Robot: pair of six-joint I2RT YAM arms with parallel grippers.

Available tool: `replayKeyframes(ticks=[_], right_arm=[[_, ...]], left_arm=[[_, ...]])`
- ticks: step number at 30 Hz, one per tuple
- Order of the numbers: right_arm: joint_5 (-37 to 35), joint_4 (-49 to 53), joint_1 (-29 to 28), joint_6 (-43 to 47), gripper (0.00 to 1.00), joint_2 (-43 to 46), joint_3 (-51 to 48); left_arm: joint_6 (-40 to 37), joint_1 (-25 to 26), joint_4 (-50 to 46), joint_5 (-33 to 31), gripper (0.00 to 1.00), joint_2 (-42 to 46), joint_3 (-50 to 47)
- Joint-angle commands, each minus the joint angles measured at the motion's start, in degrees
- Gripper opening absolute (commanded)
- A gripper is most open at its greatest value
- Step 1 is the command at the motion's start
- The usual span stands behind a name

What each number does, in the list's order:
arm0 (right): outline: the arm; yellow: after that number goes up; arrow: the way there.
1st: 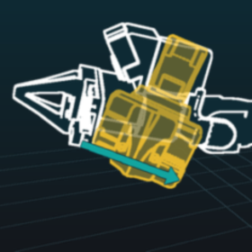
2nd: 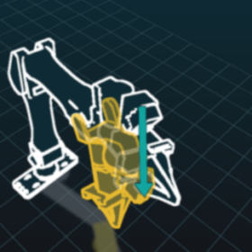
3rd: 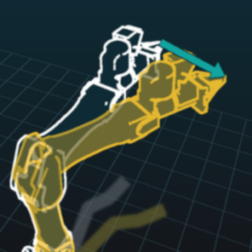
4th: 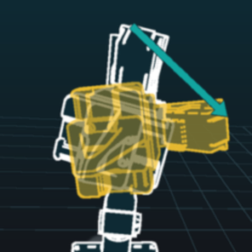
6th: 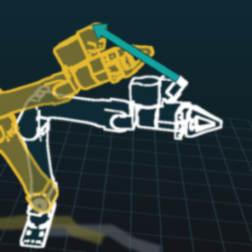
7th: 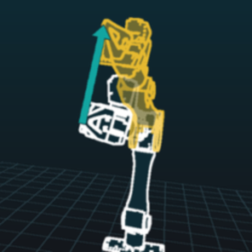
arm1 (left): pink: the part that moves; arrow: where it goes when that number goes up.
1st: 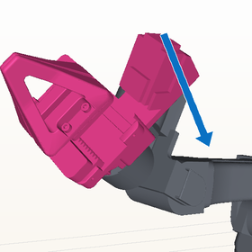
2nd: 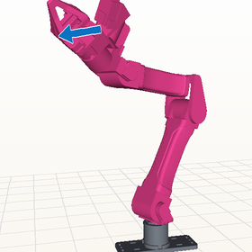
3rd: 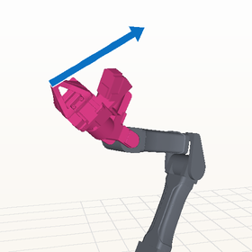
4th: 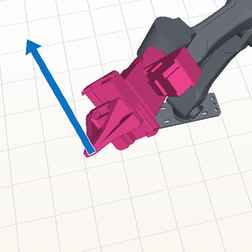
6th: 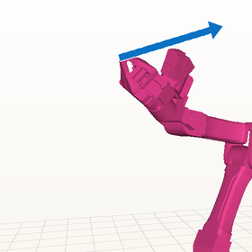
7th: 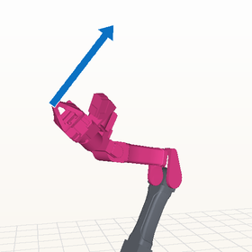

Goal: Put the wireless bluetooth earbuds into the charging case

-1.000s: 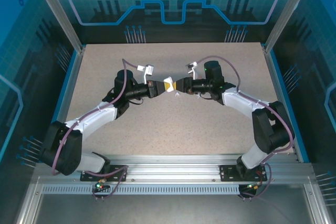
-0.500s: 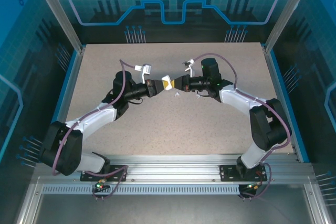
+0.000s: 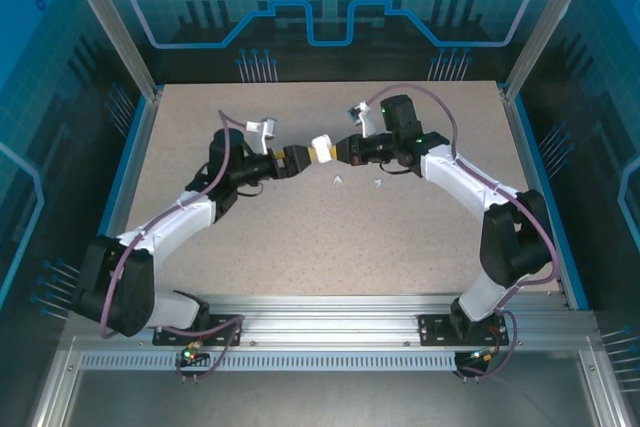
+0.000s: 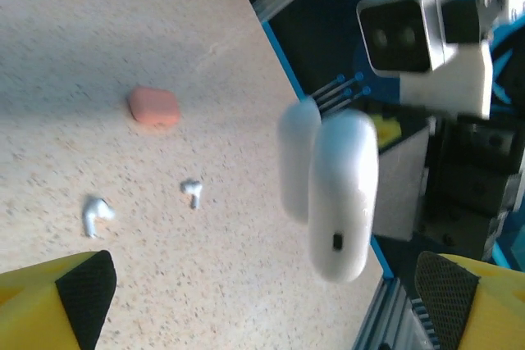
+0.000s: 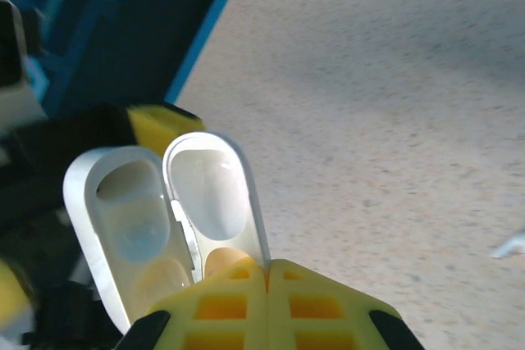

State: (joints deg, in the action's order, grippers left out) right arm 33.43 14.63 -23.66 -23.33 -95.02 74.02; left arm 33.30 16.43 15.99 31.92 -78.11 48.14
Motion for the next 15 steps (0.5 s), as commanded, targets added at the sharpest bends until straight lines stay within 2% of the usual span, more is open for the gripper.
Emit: replayKeyframes(ticks=[1, 6, 9, 12, 15], right_arm=[[-5.65, 12.40, 0.54, 14.86, 0.00, 0.69, 3.44], [-7.73, 16.44, 0.54, 22.82, 0.00, -2.12, 6.79], [-7.20, 19.16, 0.46, 27.22, 0.00, -4.03, 9.28], [-7.12, 21.82, 0.20, 30.02, 0.00, -6.04, 11.77], [-7.15, 23.58, 0.05, 31.37, 0.00, -7.37, 13.22]], left_arm=[[-7.87, -1.67, -10.79, 5.23, 0.99, -1.52, 8.75], [-17.17, -1.79, -24.25, 12.55, 0.99, -8.09, 17.86], [-19.76, -1.75, -27.71, 15.76, 0.96, -11.68, 20.83], [-23.27, -1.75, -31.83, 20.05, 0.90, -14.75, 23.47], [-27.86, -1.75, -38.11, 20.97, 0.81, -16.94, 25.94]])
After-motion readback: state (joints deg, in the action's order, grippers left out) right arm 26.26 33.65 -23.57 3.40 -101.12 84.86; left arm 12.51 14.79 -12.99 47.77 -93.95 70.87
